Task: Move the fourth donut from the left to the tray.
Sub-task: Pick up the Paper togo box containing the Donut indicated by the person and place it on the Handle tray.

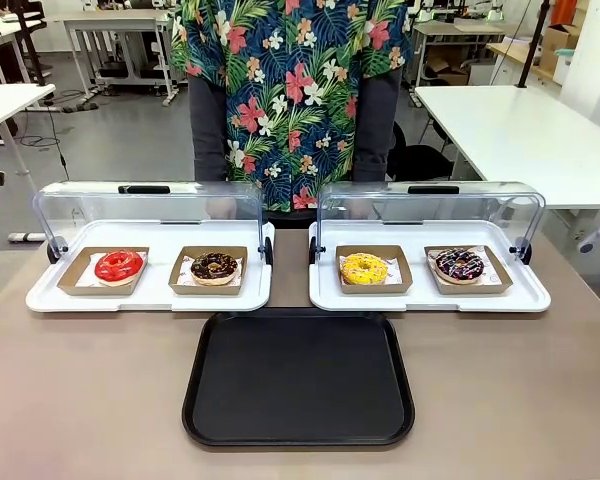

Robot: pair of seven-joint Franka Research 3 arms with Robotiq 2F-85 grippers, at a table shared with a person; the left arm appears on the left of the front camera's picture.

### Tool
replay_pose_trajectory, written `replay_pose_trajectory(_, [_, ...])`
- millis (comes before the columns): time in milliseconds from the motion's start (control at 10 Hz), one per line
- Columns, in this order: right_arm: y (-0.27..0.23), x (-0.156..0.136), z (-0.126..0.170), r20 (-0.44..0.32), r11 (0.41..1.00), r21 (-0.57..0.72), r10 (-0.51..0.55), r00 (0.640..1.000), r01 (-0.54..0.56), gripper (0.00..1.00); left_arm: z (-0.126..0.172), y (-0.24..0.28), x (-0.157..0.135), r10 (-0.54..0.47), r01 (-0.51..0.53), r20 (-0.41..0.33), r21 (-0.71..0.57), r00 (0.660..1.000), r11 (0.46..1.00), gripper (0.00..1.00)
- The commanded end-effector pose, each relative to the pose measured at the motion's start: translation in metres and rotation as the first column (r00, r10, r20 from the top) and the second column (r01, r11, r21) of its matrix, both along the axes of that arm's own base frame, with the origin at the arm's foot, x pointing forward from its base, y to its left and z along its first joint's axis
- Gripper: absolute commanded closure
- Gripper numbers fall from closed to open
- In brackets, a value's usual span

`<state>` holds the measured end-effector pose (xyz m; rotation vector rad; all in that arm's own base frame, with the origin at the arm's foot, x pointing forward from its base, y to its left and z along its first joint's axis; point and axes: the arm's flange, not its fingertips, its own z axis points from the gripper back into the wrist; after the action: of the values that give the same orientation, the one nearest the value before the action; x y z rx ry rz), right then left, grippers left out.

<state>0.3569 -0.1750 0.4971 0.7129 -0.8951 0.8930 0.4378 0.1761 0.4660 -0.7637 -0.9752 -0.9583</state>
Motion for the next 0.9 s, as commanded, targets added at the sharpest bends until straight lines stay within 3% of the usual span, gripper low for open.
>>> replay_pose_trajectory(0, [0.0000,0.0029,0.0015,0.034,1.000,0.014,0.007,0.999,-0.007,0.00,0.0006,-0.0004,-0.0002,-0.002,0.002,-0.001,0.009,1.000,1.000,0.00])
replay_pose_trajectory(800, [0.0000,0.0029,0.0015,0.034,1.000,0.014,0.007,0.999,-0.007,0.00,0.0006,-0.0004,-0.0002,-0.002,0.002,-0.001,0.009,1.000,1.000,0.00])
